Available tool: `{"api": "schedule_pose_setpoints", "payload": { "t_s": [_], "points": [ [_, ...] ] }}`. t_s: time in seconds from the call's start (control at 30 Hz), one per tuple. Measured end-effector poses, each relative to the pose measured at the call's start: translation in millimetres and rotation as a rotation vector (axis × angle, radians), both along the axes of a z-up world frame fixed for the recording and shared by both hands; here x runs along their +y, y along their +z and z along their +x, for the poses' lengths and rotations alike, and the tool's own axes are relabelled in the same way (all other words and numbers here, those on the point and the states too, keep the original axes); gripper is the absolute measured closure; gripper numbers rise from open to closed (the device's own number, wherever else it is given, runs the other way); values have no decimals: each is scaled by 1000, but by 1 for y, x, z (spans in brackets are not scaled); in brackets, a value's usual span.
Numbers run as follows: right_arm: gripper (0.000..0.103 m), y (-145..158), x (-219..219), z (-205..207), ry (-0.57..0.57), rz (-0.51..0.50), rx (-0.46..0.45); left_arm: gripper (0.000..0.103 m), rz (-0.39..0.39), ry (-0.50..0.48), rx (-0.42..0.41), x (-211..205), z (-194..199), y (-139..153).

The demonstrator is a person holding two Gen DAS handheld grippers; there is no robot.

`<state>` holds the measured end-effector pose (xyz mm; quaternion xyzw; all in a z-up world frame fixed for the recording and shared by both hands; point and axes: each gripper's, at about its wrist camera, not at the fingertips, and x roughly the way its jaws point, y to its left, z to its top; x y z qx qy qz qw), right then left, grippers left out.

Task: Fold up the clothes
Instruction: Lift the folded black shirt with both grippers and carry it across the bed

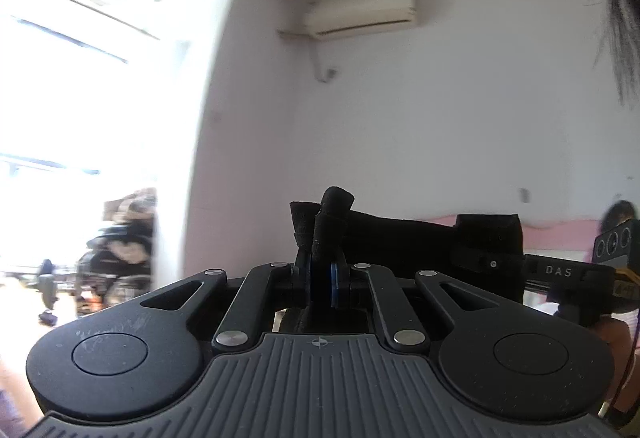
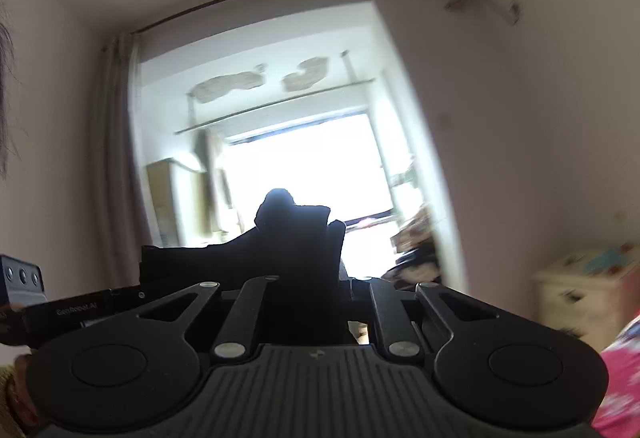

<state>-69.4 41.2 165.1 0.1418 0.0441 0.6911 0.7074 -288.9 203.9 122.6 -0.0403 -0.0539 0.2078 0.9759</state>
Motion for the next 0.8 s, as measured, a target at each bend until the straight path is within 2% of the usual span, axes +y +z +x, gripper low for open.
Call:
{"api": "schedule_pose_setpoints", "payload": {
  "t_s": [0.1,0.2,0.3,0.47,0.6,0.8],
  "points": [
    [90,-14,19,-22,103,-17,41,96,-52,83,-8,-3,-37,-14],
    [90,-35,41,-41,174,-87,88,96,-127,147,0,-4,-71,-29],
    [90,-54,55,-58,224,-140,105,96,-159,191,3,-8,-96,-49],
    [90,-79,68,-86,279,-232,128,96,-281,257,-2,-5,-129,-80],
    [90,-95,76,-103,295,-291,114,96,-338,293,2,5,-155,-87],
    [90,-132,103,-110,297,-405,116,96,-430,347,30,24,-167,-110]
  ]
}}
